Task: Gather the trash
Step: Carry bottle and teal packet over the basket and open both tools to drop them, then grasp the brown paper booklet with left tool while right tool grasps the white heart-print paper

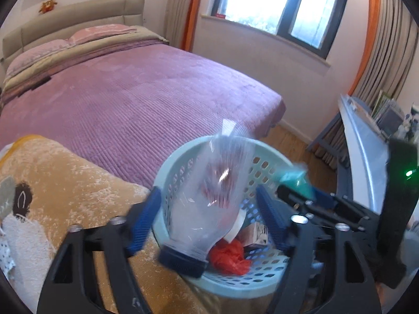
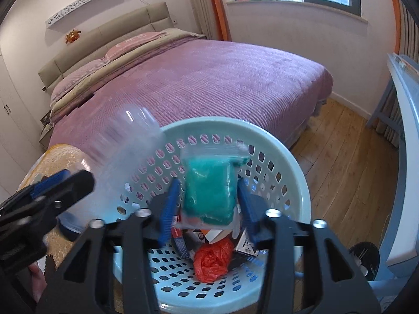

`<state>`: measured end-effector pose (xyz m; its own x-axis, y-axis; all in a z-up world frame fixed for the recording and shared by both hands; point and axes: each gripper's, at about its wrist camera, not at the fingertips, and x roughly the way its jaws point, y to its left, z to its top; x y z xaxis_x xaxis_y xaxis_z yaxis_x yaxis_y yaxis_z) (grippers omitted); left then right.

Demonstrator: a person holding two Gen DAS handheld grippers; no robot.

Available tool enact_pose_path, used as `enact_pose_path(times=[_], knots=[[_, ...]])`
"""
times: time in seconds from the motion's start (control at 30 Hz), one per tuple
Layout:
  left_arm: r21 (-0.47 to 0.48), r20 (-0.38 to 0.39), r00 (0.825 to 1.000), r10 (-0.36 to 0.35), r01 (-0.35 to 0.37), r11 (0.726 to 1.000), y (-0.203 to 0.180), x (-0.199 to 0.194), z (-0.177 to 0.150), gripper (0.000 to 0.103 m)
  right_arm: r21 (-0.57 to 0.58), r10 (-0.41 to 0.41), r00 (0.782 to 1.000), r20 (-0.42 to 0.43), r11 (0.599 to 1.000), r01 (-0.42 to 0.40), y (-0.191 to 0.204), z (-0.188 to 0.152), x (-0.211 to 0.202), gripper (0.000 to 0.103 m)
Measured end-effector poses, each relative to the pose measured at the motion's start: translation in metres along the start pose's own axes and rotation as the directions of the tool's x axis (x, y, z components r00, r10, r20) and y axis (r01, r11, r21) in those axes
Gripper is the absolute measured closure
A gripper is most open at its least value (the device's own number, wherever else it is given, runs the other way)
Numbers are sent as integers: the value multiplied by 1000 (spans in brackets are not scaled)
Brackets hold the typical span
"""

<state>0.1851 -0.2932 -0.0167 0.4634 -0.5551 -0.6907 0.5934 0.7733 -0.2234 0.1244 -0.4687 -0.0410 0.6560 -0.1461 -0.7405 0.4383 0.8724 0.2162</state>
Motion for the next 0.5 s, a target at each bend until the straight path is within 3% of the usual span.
enact_pose_path(times=[0.23,0.5], knots=[[-27,52,999,-7,9,1000,13,-31,-9,22,19,35,999,5,999,-35,0,-5,-13,48],[-70,131,991,26,-17,997,36,-90,-29,22,-88,112,992,51,990,-107,54,-10,-49,48]])
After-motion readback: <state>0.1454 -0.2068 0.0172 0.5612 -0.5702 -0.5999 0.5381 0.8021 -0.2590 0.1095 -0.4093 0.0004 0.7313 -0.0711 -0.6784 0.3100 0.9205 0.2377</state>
